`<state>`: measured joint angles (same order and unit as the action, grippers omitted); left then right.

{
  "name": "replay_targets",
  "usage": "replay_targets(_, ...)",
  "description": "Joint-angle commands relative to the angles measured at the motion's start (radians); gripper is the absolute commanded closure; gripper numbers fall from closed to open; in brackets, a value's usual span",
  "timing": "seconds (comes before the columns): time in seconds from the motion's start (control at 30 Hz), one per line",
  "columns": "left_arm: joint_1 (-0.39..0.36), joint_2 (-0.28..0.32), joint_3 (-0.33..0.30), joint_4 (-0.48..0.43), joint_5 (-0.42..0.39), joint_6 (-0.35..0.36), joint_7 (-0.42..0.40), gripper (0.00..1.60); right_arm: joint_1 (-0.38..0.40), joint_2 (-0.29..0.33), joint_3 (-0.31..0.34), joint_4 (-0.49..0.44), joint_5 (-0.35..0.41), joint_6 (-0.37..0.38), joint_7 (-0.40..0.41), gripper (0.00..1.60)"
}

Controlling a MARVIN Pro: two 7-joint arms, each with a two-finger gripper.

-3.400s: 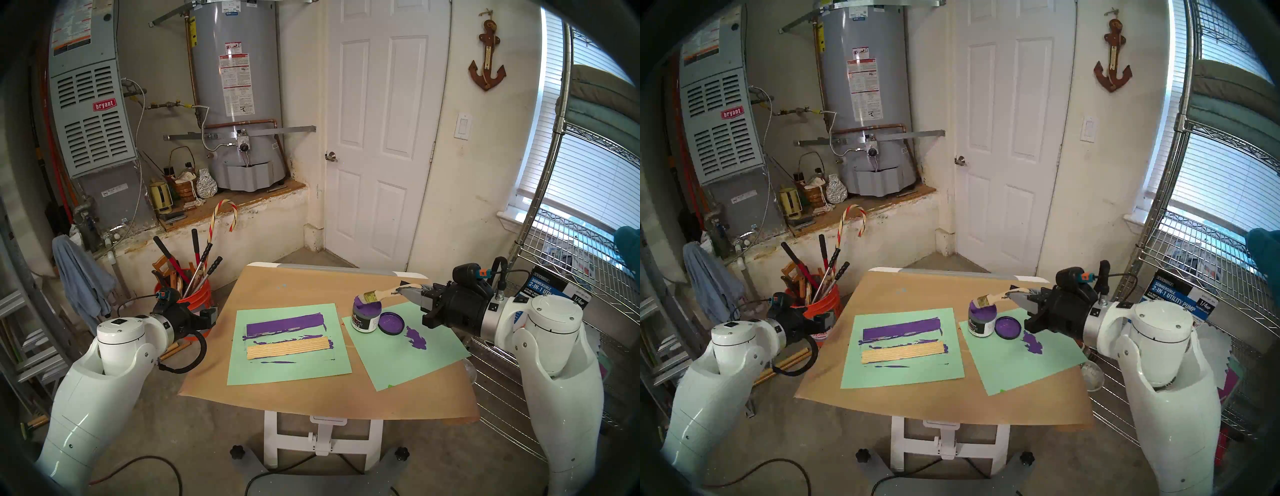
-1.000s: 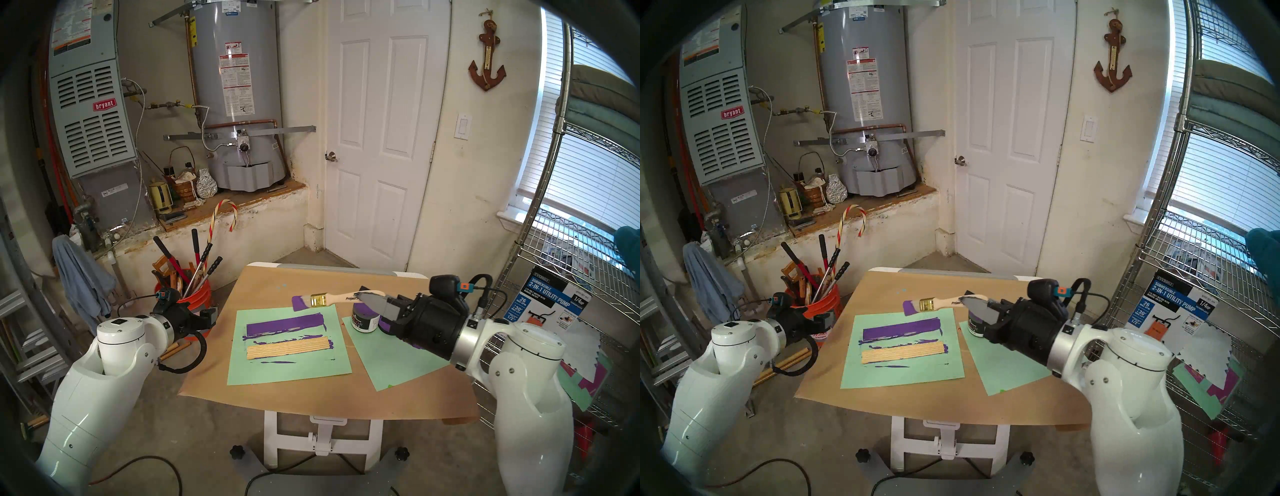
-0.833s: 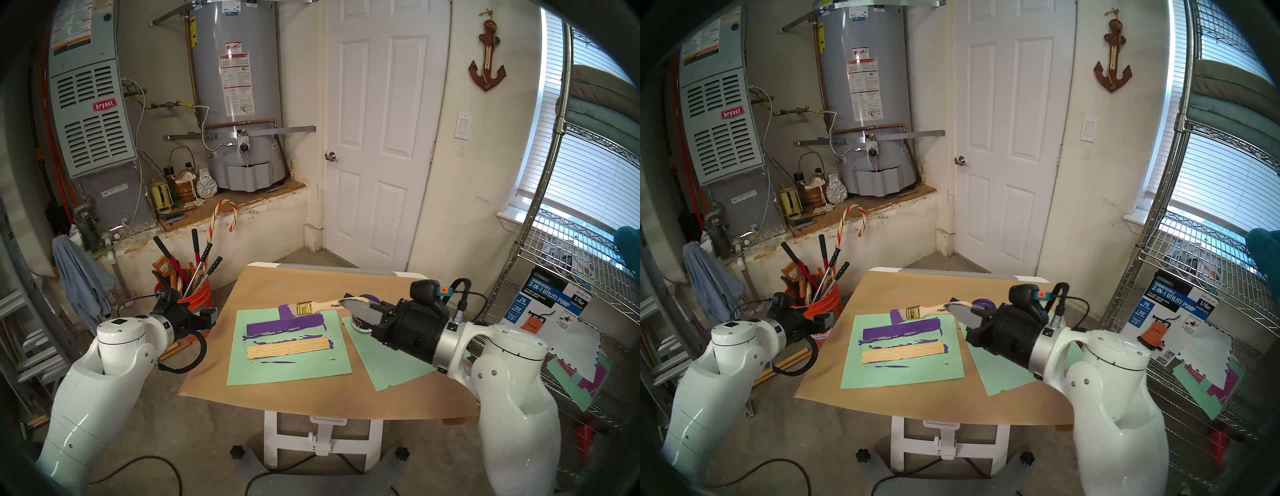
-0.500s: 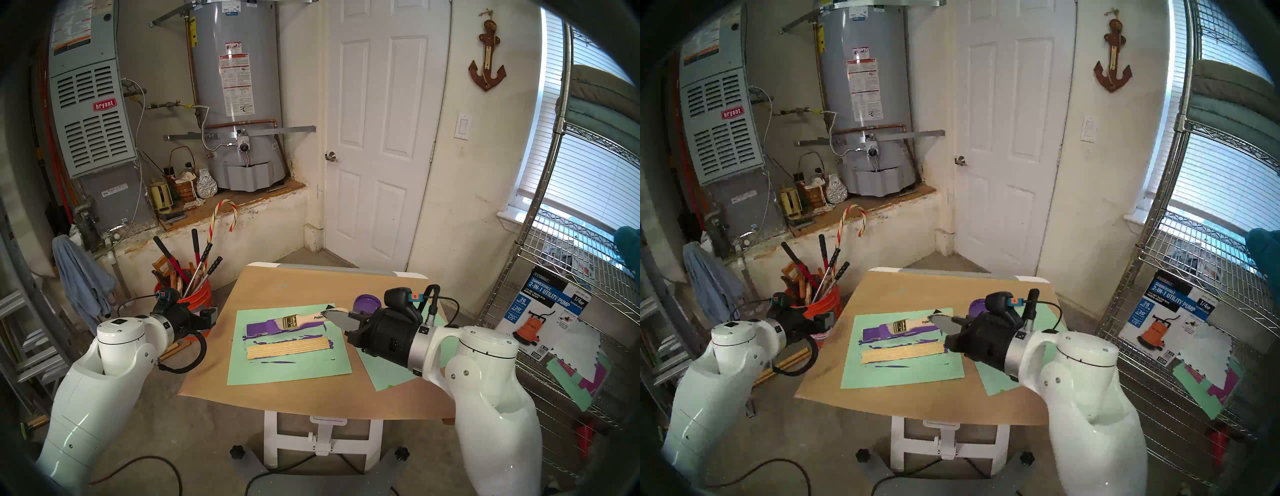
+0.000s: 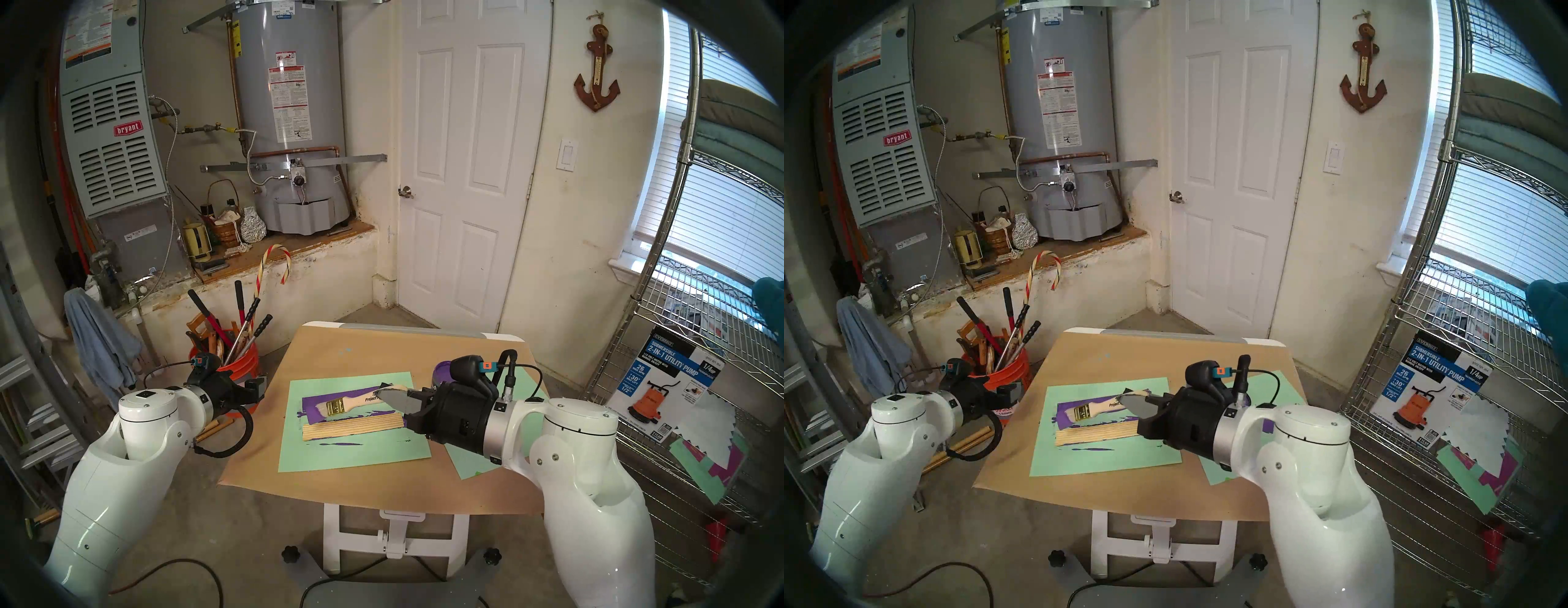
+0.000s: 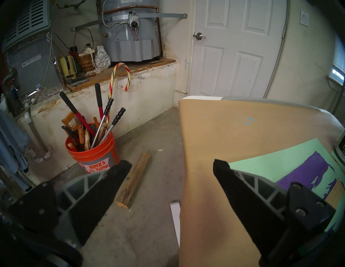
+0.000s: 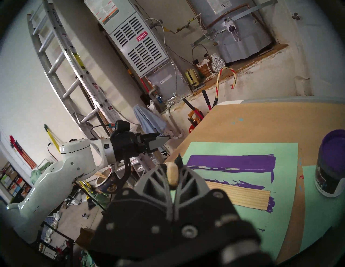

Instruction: Pick up brush, dip the brush into paint, and paint the wood

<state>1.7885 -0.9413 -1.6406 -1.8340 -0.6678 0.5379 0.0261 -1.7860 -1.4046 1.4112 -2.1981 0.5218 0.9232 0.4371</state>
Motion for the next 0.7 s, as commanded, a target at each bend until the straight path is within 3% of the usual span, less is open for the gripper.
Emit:
replay_targets(0.0,-0.004,0.001,-0.009,-0.015,-0.002,-0.002,0.001,0.00,0.021,-0.005,-0.042,0.014,-0.019,-0.019,-0.001,1.60)
replay_targets(0.67,-0.004,0.001,-0.009,-0.015,-0.002,-0.002,0.001,0.00,0.042,-0.053,-0.077,0.075,-0.061,-0.025,-0.016,1.60)
